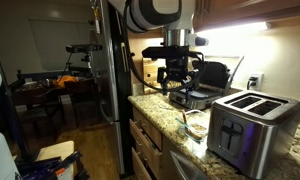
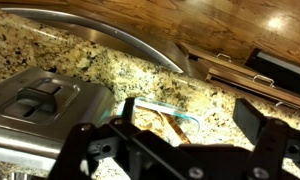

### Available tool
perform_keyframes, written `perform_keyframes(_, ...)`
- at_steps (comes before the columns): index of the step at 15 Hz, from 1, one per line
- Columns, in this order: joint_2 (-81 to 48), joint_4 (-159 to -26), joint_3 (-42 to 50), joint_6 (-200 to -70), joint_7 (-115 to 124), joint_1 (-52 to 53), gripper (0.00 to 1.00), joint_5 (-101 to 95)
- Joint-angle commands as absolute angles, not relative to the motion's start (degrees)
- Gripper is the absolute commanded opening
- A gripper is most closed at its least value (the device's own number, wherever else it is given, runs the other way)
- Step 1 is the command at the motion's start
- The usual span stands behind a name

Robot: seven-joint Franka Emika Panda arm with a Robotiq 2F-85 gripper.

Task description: Put a slice of toast in the toaster

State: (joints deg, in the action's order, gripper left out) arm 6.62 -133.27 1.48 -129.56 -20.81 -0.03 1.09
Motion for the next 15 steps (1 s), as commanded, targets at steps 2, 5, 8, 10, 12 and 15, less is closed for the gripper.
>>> perform_keyframes(2, 5.3, -131.8, 1.0, -127.2, -24.7, 0.9, 1.0, 0.7)
perform_keyframes(5, 4.0, -130.9, 0.5, -127.0, -25.9, 1.3, 1.0, 0.2)
perform_keyframes(8, 2.5, -129.5, -0.2, -126.8, -26.7, 1.5, 1.0, -0.3)
perform_keyframes(10, 1.3, -128.3, -0.5, -126.8, -27.0, 1.6, 1.0, -0.7)
perform_keyframes(12, 0.0, -127.1, -0.9, -126.6, -27.4, 1.6, 1.0, -1.2)
perform_keyframes(15, -2.2, -125.2, -1.4, -126.6, -28.0, 1.6, 1.0, -1.7)
